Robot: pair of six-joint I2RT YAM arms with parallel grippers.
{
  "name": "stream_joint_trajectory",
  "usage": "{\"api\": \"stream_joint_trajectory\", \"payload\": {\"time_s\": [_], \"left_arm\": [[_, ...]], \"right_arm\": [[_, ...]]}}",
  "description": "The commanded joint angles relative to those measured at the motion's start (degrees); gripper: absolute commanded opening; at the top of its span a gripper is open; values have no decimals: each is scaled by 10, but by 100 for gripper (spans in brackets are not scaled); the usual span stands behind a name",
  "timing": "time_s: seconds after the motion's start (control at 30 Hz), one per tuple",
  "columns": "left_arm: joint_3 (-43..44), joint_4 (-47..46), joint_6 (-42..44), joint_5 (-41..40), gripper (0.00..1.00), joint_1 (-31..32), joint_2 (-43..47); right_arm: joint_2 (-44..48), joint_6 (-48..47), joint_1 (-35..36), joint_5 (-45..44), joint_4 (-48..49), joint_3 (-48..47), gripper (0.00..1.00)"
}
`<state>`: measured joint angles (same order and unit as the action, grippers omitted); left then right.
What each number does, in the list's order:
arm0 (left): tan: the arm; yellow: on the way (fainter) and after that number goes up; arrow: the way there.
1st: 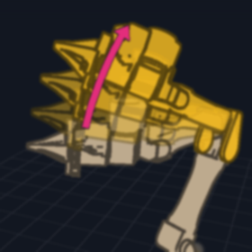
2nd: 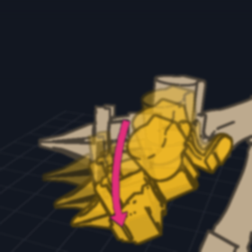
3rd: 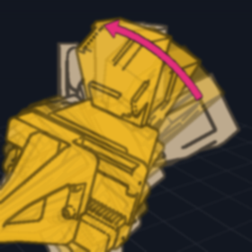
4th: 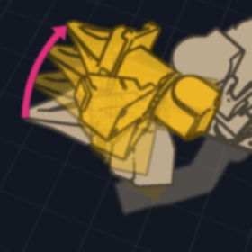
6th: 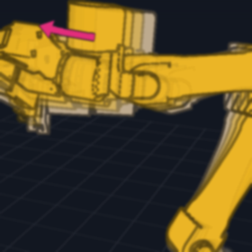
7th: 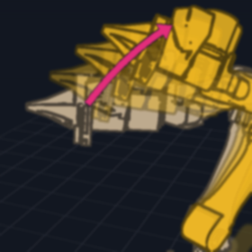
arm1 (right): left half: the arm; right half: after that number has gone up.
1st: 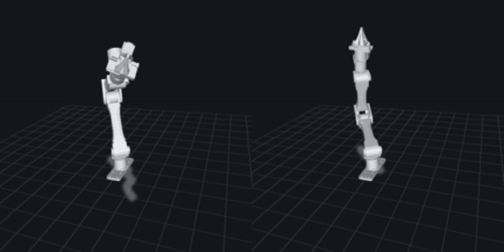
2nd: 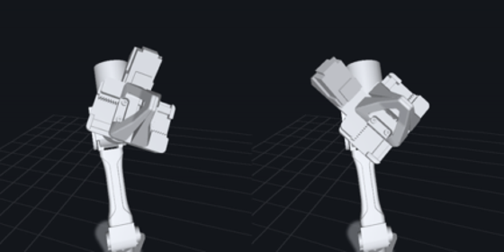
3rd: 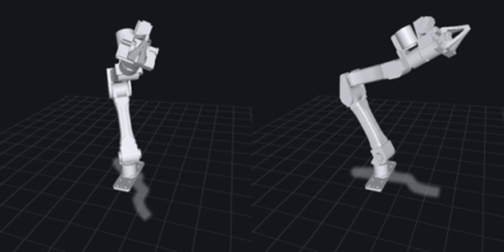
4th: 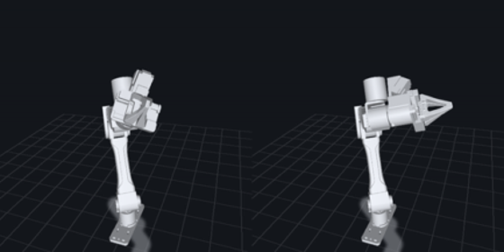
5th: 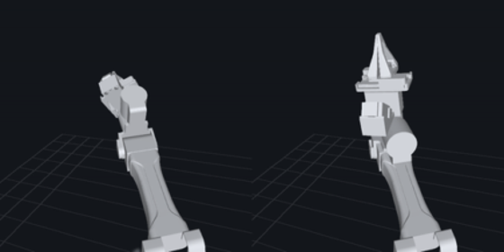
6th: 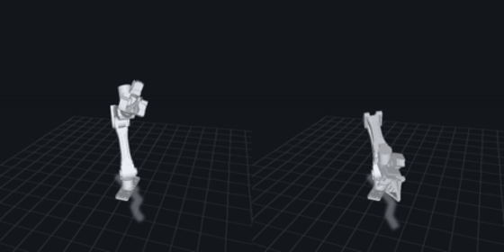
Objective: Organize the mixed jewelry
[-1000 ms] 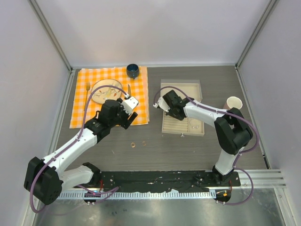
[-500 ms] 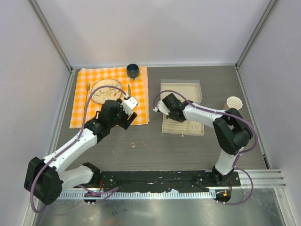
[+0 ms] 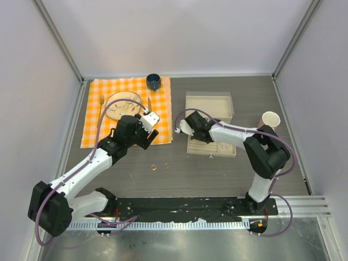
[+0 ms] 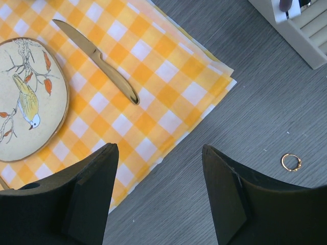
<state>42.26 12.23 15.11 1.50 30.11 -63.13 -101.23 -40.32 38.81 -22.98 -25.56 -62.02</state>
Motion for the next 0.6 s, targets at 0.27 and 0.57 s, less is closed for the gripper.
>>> {"api": "stream_joint_trajectory", "payload": {"time_s": [0.27, 0.57], "left_arm": [[-2, -19, -8, 11, 71, -7, 17], [-1, -19, -8, 11, 71, -8, 17]], "right_arm": [[-19, -21, 14, -4, 41, 18, 1], [-18, -25, 16, -16, 36, 19, 7]]}}
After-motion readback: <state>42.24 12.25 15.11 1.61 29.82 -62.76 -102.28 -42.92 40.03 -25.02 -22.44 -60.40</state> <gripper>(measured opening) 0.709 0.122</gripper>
